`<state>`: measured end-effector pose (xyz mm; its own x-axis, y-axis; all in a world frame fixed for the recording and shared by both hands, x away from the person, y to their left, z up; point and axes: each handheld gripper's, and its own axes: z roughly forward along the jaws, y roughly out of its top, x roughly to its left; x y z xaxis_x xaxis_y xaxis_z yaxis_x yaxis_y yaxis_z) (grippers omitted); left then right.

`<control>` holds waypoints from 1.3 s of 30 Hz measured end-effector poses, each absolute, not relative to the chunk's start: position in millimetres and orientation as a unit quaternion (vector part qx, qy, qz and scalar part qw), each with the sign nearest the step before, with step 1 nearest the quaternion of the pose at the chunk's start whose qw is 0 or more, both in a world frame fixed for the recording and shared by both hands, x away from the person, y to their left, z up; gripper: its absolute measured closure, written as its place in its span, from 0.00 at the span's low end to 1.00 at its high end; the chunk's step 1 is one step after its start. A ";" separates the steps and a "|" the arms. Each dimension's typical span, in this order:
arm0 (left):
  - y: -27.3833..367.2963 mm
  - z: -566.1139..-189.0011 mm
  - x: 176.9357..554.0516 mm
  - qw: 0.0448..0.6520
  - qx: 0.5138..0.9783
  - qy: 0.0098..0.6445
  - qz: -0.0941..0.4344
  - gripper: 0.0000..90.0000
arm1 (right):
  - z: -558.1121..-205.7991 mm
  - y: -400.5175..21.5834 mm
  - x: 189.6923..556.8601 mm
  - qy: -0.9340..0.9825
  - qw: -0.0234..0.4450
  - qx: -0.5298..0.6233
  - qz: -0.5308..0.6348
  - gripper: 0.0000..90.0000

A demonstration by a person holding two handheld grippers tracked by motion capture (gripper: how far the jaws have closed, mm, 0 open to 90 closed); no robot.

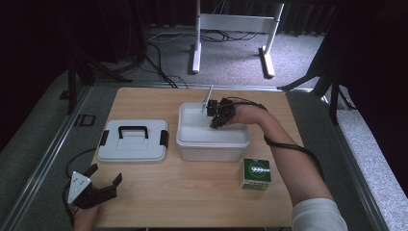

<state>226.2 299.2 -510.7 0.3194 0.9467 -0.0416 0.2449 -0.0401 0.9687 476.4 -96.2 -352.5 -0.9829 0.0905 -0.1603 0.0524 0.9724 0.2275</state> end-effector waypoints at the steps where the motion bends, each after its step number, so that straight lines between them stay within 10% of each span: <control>1: 299.1 -510.6 226.2 0.509 0.634 0.470 0.345 0.02 | -352.2 -94.6 476.6 0.990 0.081 0.038 0.107 0.93; 39: 298.6 -510.8 224.9 0.507 0.628 0.472 0.354 0.03 | -326.7 -93.8 474.9 0.993 0.062 0.010 0.099 0.99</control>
